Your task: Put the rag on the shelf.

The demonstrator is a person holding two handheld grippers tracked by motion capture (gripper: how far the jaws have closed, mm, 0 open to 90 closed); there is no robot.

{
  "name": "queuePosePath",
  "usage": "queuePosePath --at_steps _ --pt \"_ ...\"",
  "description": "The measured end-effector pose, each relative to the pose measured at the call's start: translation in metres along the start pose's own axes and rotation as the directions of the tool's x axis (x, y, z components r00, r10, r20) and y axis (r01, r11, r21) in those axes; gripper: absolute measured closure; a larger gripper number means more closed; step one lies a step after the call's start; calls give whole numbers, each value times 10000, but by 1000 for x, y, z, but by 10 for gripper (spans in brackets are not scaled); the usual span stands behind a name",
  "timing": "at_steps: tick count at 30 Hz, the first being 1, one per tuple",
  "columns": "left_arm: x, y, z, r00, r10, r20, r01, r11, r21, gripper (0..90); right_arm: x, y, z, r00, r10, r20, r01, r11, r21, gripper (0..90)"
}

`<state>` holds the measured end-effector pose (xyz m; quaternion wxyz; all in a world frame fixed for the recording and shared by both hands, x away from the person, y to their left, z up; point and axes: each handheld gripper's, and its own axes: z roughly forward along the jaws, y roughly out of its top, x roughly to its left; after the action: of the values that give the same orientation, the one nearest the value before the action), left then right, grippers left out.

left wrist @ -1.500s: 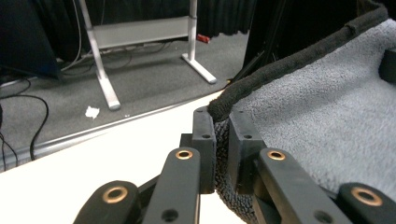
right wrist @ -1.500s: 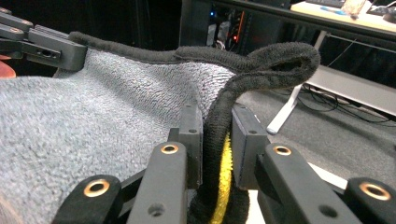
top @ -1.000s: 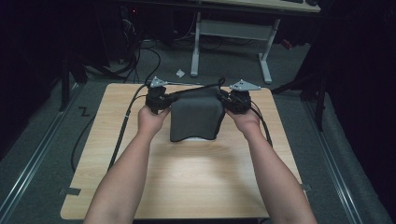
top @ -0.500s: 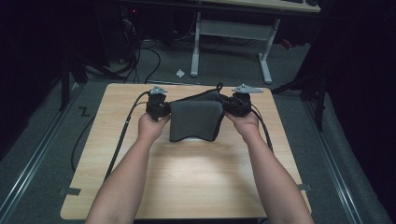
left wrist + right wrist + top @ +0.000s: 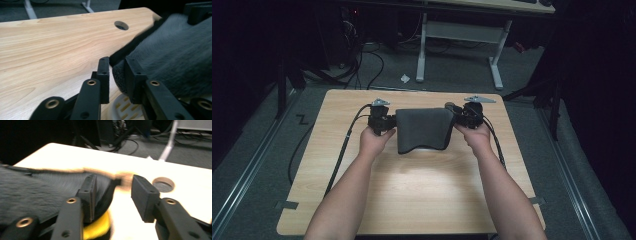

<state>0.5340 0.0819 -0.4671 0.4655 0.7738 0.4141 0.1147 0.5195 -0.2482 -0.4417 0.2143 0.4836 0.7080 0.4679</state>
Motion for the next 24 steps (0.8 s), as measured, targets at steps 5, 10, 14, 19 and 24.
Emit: queuePosePath --at_steps 5,10,14,19,24 --pt "7 -5 -2 9993 -315 -220 314 9995 -41 694 -1 3 -6 9976 -363 583 370 9993 -112 517" --pt "10 -7 -5 9985 -310 -448 304 9994 -134 671 -3 4 -10 9957 -444 812 464 9986 -235 513" --pt "13 -8 -7 9976 -388 -568 373 9990 -265 649 -5 4 -11 9951 -488 865 508 9985 -215 505" --pt "15 -9 -11 9958 -298 -863 276 9993 -270 617 -9 2 -14 9935 -497 1020 521 9984 -203 499" --pt "16 -8 -16 9946 -108 -1030 74 9994 -332 569 -11 -3 -20 9889 -776 1265 806 9966 -187 489"
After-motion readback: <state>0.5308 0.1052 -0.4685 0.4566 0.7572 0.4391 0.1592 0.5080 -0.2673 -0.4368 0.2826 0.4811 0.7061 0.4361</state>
